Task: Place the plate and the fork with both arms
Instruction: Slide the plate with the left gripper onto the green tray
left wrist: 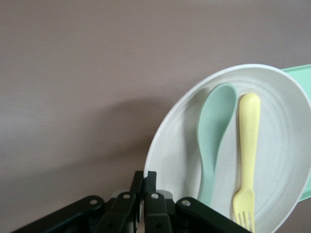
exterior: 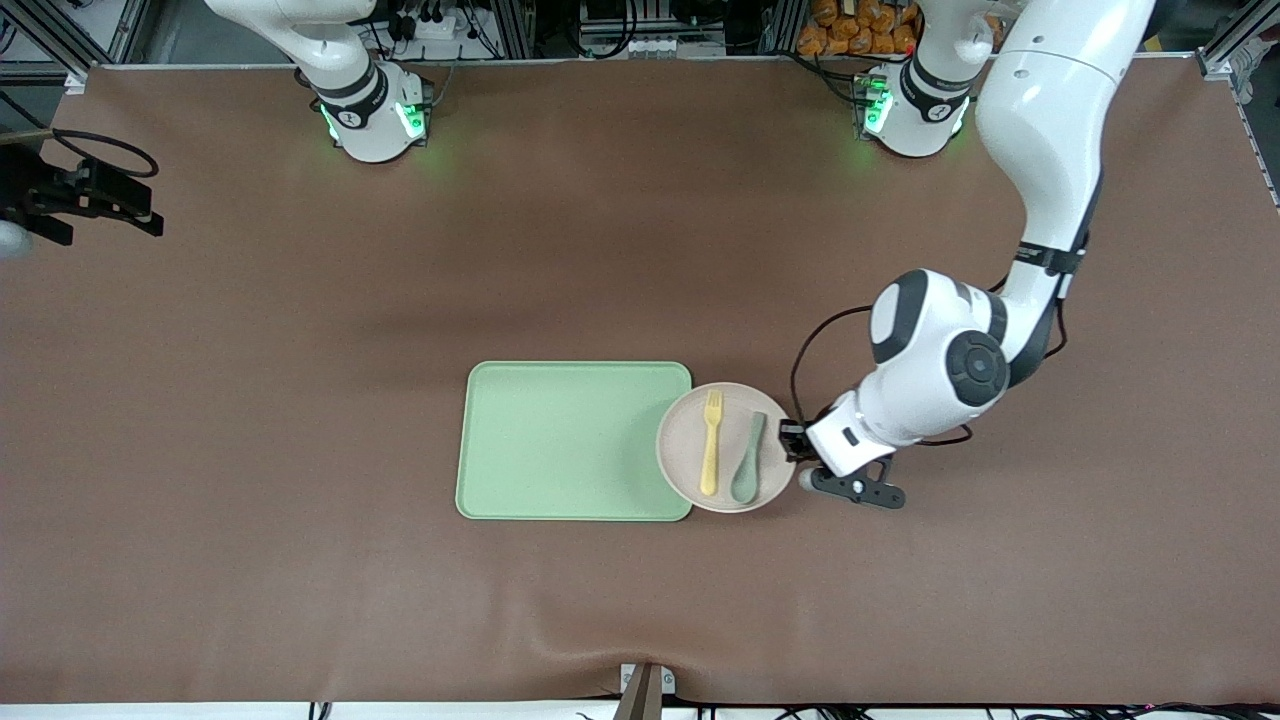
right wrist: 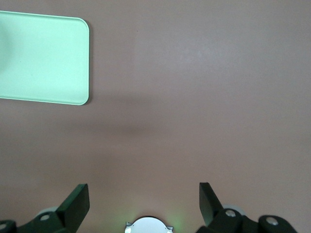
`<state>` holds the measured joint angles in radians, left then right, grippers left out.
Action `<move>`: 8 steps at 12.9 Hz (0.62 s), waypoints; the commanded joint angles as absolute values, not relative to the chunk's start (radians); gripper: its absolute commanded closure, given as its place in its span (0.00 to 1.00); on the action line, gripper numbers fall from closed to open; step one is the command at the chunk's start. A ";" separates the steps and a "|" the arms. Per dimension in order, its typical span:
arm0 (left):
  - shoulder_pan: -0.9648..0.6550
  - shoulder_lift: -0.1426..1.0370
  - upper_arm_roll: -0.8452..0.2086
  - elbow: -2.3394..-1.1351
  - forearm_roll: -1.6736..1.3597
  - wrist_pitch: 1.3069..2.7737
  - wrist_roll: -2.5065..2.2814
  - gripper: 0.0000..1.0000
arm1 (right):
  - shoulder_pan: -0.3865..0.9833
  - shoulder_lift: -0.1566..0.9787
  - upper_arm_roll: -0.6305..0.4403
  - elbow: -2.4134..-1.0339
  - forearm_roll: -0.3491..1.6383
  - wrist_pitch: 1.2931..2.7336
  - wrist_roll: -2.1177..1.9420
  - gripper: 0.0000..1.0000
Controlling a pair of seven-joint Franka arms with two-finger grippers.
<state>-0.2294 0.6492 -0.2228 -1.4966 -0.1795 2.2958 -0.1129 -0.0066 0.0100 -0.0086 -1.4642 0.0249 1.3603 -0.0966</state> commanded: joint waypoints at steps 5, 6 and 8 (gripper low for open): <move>-0.441 0.782 -0.131 -1.301 -0.189 2.267 -0.308 1.00 | -0.006 0.006 -0.008 -1.466 0.029 1.353 -0.087 0.00; -0.463 0.799 -0.117 -1.292 -0.189 2.270 -0.313 1.00 | -0.009 0.006 -0.008 -1.466 0.029 1.350 -0.087 0.00; -0.485 0.818 -0.117 -1.293 -0.189 2.289 -0.308 1.00 | -0.006 0.006 -0.008 -1.466 0.029 1.350 -0.087 0.00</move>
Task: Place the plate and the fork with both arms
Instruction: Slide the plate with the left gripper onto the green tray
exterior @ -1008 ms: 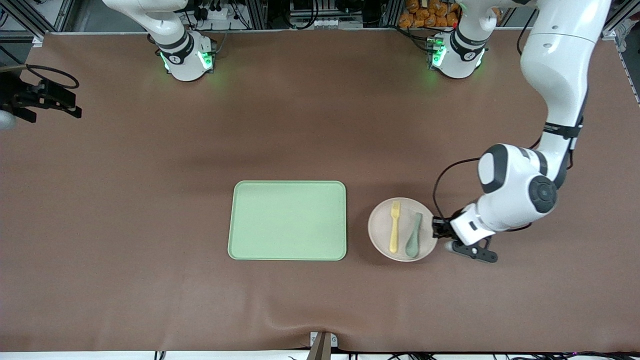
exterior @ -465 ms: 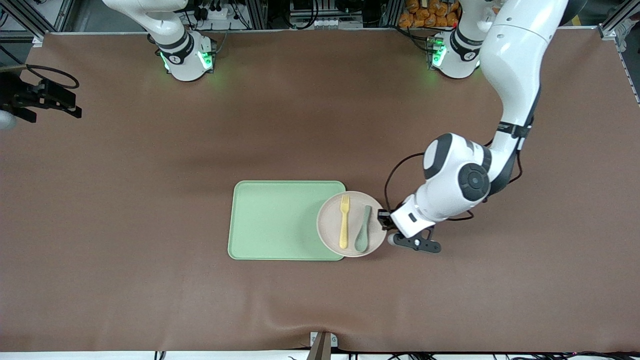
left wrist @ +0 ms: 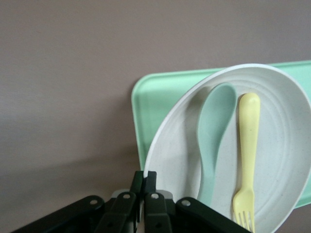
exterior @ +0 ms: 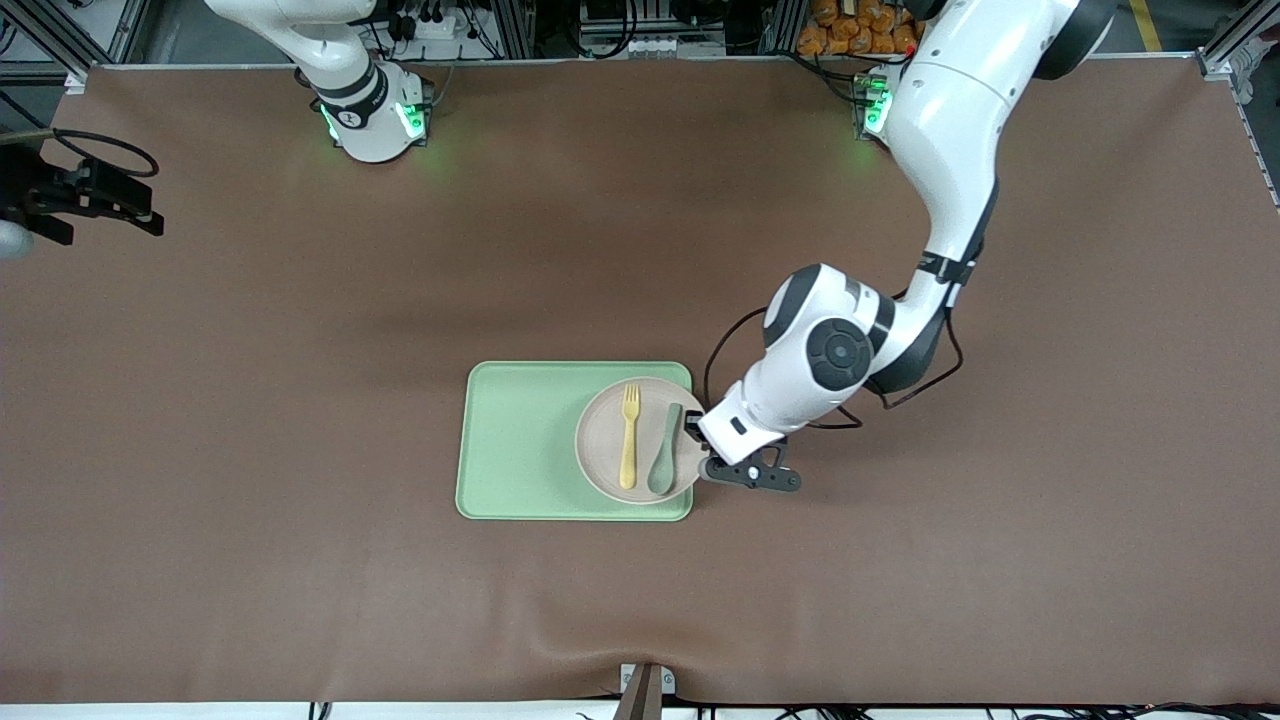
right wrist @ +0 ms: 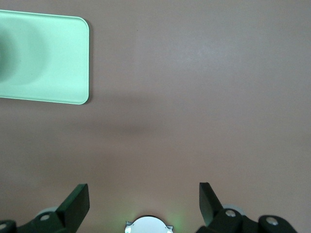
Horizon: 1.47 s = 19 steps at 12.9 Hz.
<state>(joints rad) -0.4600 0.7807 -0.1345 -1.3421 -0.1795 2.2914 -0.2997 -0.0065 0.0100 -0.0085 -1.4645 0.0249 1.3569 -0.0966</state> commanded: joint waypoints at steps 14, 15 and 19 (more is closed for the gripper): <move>-0.523 0.940 -0.132 -1.293 -0.238 2.420 -0.308 1.00 | -0.014 0.024 -0.009 -1.463 0.022 1.347 -0.094 0.00; -0.523 0.940 -0.135 -1.293 -0.247 2.424 -0.308 1.00 | -0.014 0.046 -0.009 -1.460 0.012 1.351 -0.094 0.00; -0.522 0.922 -0.133 -1.293 -0.273 2.421 -0.331 0.00 | -0.017 0.124 -0.009 -1.457 0.025 1.373 -0.094 0.00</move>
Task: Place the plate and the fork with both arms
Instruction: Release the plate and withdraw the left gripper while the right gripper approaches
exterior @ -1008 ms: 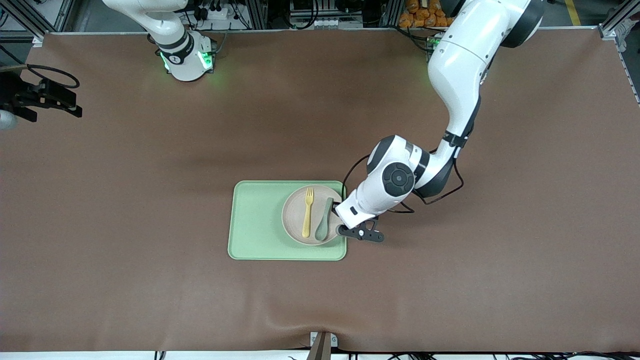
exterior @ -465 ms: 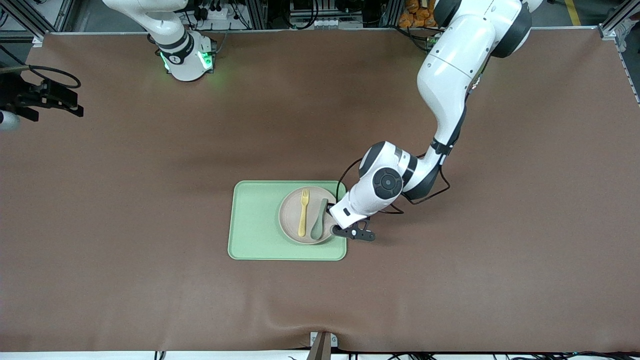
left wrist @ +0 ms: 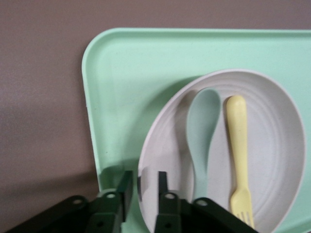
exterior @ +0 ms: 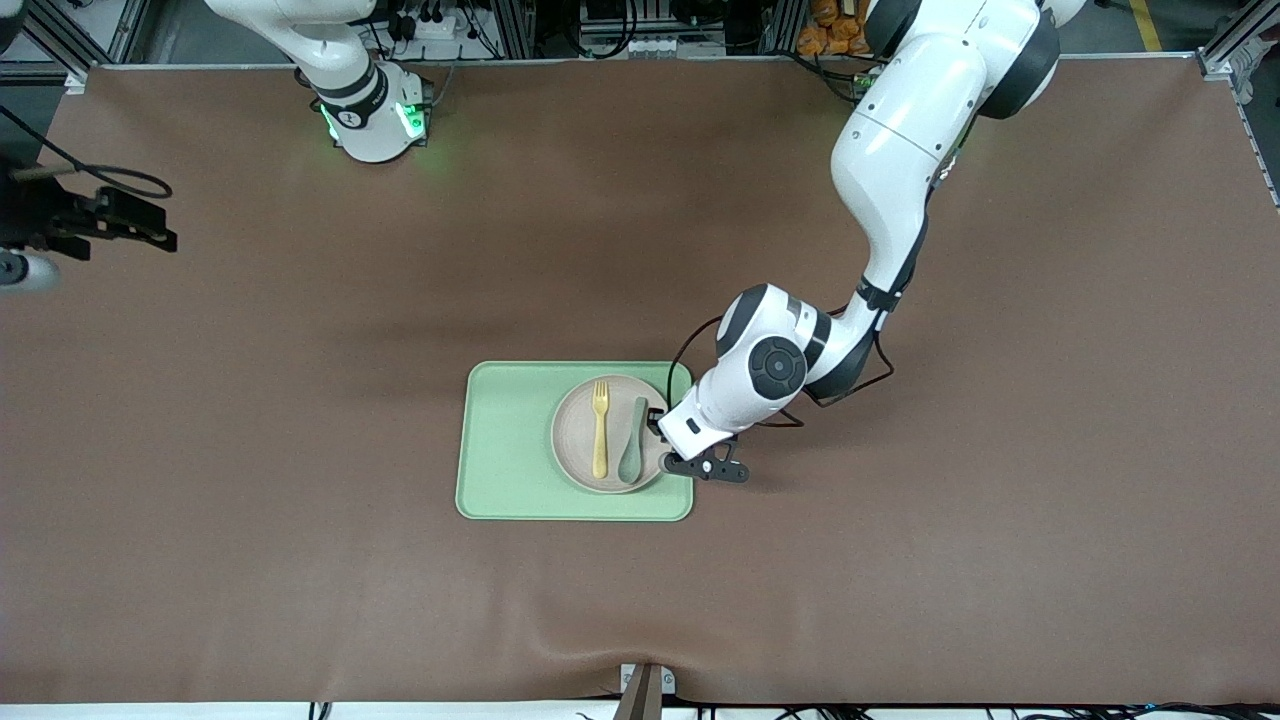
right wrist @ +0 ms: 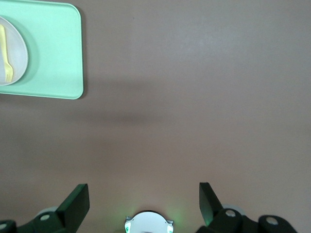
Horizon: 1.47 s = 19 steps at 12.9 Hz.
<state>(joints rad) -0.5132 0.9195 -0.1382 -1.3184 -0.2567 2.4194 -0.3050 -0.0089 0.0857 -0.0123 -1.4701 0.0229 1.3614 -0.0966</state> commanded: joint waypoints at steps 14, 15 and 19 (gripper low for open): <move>-0.198 0.395 -0.110 -1.318 -0.034 1.781 -0.310 0.00 | 0.257 0.403 -0.006 -1.442 0.054 1.811 0.205 0.00; -0.174 0.364 -0.110 -1.316 -0.035 1.734 -0.293 0.00 | 0.282 0.434 -0.005 -1.440 0.058 1.853 0.218 0.00; -0.103 0.243 -0.109 -1.327 -0.034 1.551 -0.256 0.00 | 0.386 0.576 -0.003 -1.338 0.060 1.953 0.307 0.02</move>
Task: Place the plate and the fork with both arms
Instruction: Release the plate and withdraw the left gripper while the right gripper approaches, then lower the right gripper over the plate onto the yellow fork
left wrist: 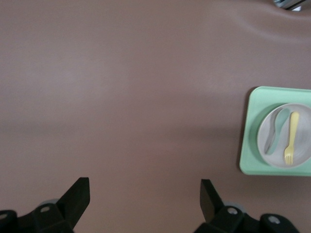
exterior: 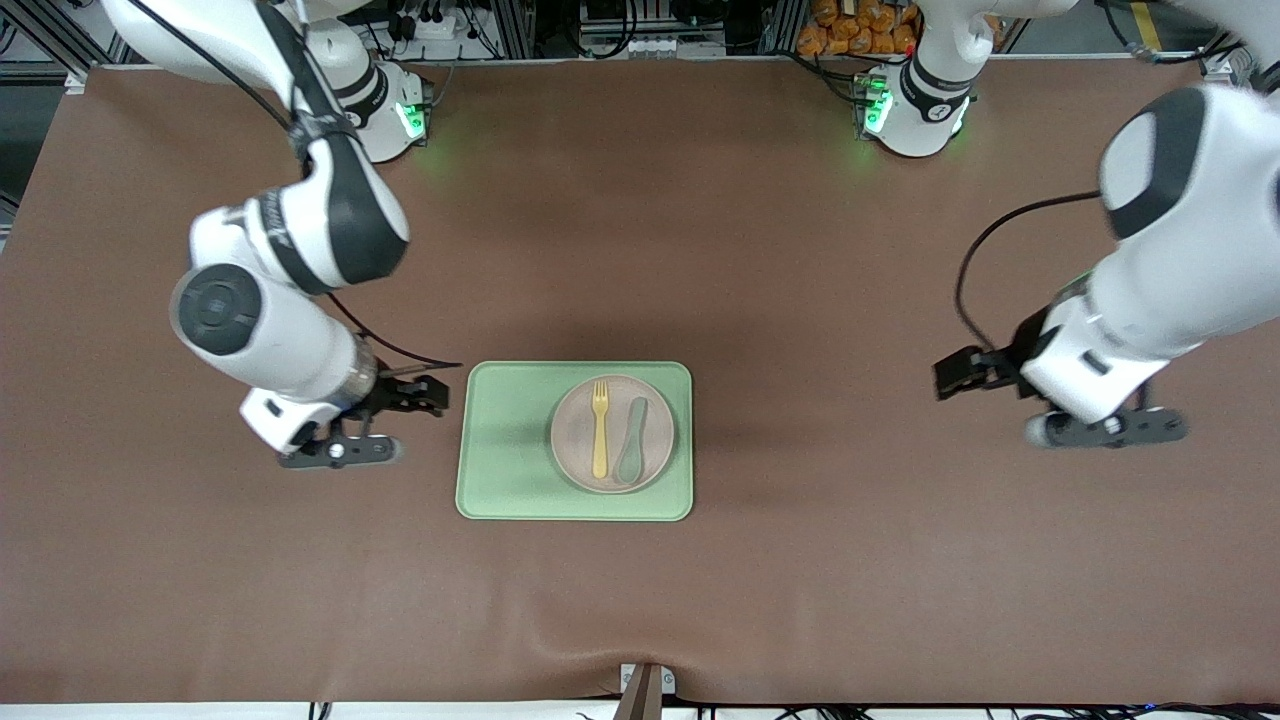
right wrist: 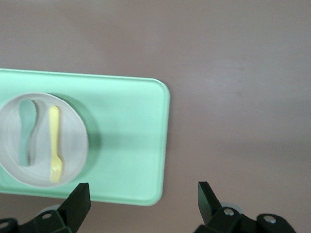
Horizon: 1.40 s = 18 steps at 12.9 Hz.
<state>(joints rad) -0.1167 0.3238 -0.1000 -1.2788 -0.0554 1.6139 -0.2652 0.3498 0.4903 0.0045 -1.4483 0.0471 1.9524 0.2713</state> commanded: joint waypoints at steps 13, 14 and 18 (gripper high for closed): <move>0.075 0.046 -0.109 -1.450 -0.015 1.503 -0.042 0.00 | 0.601 0.870 -0.012 -1.246 0.025 2.172 0.503 0.46; 0.074 0.043 -0.109 -1.451 -0.015 1.482 -0.051 0.00 | 0.610 0.880 -0.014 -1.246 0.014 2.190 0.518 0.46; 0.074 0.021 -0.118 -1.462 -0.021 1.474 -0.120 0.00 | 0.632 0.913 -0.012 -1.249 -0.020 2.212 0.557 0.46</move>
<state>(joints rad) 0.0703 0.0624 -0.1076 -1.4305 -0.0346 1.4833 -0.0929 0.6120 0.8802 -0.0022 -1.2886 0.0053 2.2089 0.5196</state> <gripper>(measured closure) 0.000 0.449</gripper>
